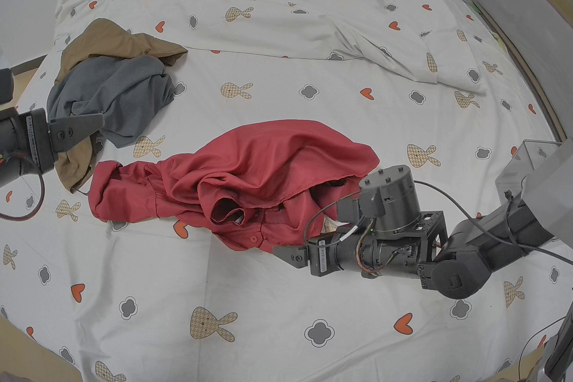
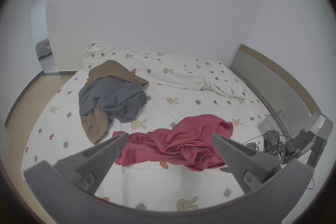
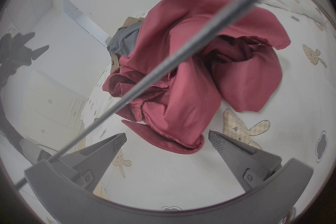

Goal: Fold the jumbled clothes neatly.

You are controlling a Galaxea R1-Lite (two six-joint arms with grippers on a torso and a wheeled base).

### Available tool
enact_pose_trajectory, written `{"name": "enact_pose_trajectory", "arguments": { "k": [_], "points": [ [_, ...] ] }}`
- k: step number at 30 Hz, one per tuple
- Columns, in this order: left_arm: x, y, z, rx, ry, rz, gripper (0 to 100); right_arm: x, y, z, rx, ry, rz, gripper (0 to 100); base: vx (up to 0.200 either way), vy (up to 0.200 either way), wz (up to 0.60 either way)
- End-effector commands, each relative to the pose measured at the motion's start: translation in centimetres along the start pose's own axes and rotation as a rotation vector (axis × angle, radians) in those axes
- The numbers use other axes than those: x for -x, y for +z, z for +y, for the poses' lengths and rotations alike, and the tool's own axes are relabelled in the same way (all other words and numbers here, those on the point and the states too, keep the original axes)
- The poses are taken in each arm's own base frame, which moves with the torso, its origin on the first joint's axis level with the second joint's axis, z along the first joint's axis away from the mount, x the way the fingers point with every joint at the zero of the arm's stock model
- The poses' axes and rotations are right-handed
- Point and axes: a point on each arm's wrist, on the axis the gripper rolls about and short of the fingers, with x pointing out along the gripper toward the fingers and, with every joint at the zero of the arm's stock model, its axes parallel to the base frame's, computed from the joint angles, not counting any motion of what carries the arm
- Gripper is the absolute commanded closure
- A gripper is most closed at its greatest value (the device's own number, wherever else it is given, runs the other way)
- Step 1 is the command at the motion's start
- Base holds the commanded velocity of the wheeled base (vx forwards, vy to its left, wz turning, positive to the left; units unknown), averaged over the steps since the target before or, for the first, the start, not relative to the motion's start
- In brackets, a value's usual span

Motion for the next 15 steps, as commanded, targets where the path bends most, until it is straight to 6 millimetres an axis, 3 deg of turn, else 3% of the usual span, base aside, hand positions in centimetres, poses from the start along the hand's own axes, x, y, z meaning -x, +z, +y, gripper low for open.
{"name": "enact_pose_trajectory", "arguments": {
  "k": [1, 15],
  "points": [
    [1.1, -0.8, 0.5, 0.007, 0.008, -0.010, 0, -0.8, 0.9, 0.9, -0.014, 0.017, -0.006, 0, 0.000, 0.000, 0.00],
    [1.3, -1.7, 0.6, 0.020, 0.000, -0.059, 0, -4.1, 0.8, -0.3, -0.031, -0.020, 0.002, 0, 0.000, 0.000, 0.00]
  ]
}}
